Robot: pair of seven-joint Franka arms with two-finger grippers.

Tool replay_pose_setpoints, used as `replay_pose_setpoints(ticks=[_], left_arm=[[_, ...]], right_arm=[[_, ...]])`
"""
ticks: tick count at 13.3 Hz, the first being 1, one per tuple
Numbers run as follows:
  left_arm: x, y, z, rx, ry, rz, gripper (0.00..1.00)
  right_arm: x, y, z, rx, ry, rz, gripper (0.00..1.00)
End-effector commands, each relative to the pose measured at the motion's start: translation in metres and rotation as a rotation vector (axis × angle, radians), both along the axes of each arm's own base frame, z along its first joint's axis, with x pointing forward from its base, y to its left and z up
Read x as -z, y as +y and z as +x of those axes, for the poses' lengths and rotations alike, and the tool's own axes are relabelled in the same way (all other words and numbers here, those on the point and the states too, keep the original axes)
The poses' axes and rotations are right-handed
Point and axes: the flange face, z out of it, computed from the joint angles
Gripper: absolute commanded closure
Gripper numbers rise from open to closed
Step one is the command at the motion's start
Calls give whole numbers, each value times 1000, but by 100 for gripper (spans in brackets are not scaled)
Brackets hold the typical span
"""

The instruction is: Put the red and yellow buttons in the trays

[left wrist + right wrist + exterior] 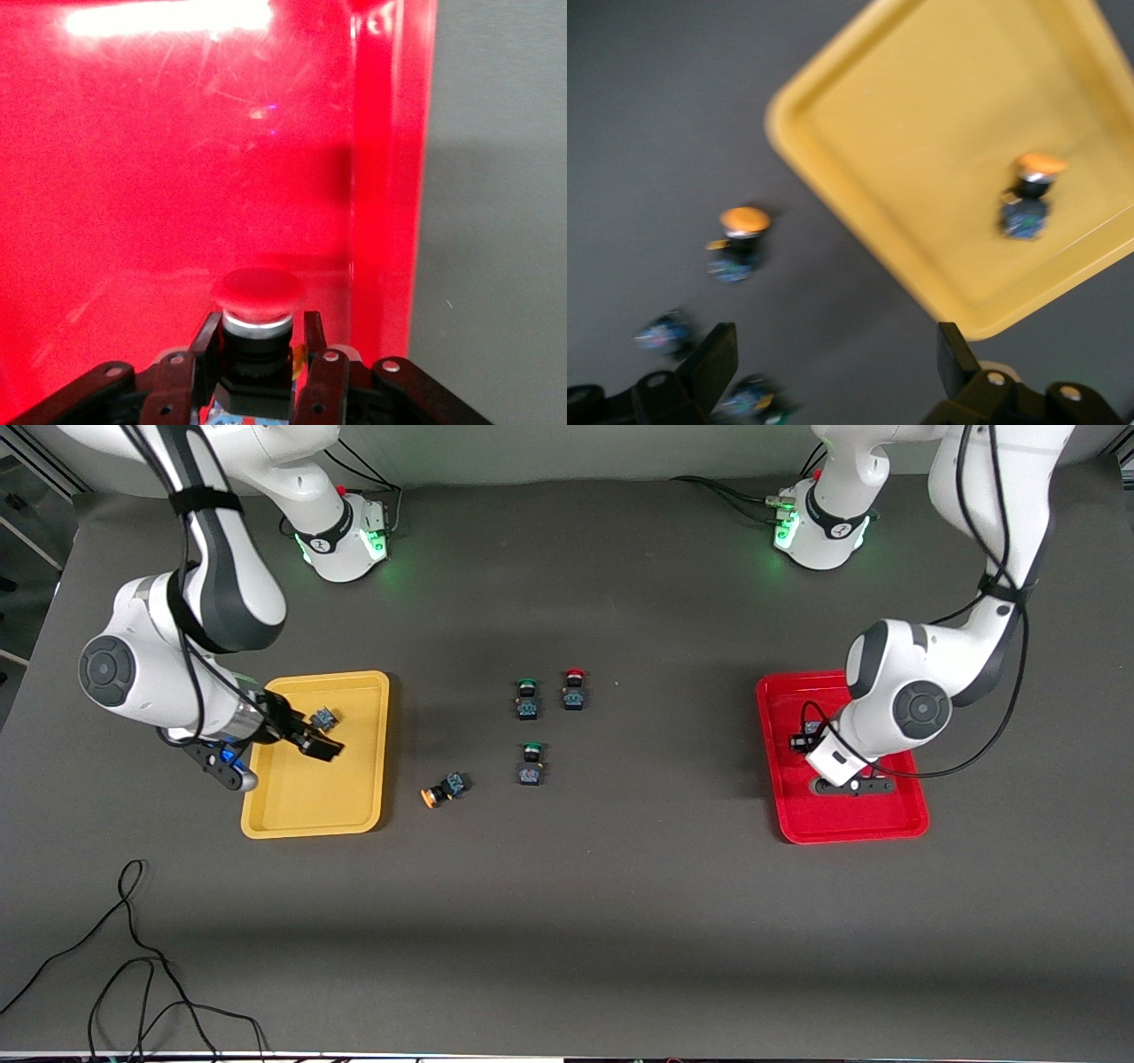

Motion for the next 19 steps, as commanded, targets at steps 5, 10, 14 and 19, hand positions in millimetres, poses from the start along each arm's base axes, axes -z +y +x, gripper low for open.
replay_pose_setpoints(ticks=[5, 10, 14, 19], left_arm=[[3, 5, 14, -78, -3, 34, 13], [-121, -5, 37, -36, 136, 94, 1], [-178, -42, 20, 82, 118, 76, 1], [-189, -169, -19, 50, 74, 4, 1]], right_arm=[[94, 140, 58, 199, 78, -14, 0], [180, 145, 38, 295, 131, -90, 0], [202, 136, 25, 300, 137, -108, 0], [216, 128, 14, 285, 98, -127, 49]])
